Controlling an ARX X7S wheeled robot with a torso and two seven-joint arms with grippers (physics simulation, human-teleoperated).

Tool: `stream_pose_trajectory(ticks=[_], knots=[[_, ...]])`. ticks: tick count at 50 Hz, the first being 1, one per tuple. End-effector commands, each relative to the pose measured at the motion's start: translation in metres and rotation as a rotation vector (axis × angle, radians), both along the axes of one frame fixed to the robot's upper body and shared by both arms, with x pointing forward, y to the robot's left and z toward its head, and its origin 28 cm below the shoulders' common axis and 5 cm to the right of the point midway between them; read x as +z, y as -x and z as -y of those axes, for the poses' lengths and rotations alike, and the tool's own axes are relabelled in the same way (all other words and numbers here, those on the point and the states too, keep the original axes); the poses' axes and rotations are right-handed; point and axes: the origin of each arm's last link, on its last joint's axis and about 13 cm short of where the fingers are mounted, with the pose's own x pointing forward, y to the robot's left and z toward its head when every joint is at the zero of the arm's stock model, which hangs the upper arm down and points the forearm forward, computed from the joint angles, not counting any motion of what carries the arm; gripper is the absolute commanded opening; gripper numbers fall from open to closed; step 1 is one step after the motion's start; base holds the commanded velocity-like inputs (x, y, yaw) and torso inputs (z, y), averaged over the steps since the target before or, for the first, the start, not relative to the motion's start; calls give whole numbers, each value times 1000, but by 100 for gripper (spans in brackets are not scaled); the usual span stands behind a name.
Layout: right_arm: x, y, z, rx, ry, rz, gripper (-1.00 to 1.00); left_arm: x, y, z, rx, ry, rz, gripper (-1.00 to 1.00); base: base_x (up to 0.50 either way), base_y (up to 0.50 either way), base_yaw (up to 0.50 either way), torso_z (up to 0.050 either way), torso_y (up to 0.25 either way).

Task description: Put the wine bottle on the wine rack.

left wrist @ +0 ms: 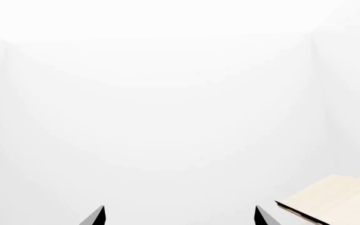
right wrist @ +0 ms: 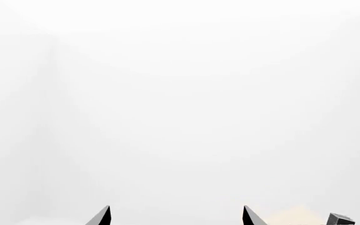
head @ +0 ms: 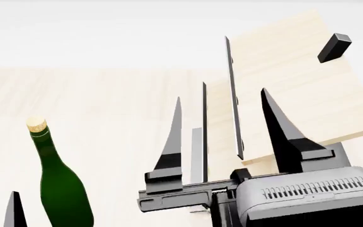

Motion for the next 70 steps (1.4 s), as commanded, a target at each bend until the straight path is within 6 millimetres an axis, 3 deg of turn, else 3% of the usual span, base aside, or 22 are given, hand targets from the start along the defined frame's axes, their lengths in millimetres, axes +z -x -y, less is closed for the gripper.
stream_pose_trajectory(ticks=[1, 5, 17, 21, 43, 54, 70], knots=[[38, -34, 3, 170, 8, -95, 100, 1, 0, -1, 5, 2, 3, 100, 0, 0, 0, 0, 0], [41, -42, 2, 256, 105, -162, 100, 0, -1, -1, 4, 1, 1, 100, 0, 0, 0, 0, 0], [53, -59, -3, 461, 171, -326, 100, 1, -1, -1, 5, 2, 3, 100, 0, 0, 0, 0, 0], [61, -61, -5, 577, 138, -466, 100, 1, -1, -1, 6, 0, 2, 100, 0, 0, 0, 0, 0], [87, -75, -20, 929, 86, -641, 100, 1, -1, 0, 7, 0, 3, 100, 0, 0, 0, 0, 0], [82, -89, -30, 913, 140, -681, 100, -1, -2, -1, 6, 0, 3, 100, 0, 0, 0, 0, 0], [58, -104, -48, 848, 236, -712, 100, -3, -2, -1, 3, 1, 0, 100, 0, 0, 0, 0, 0]])
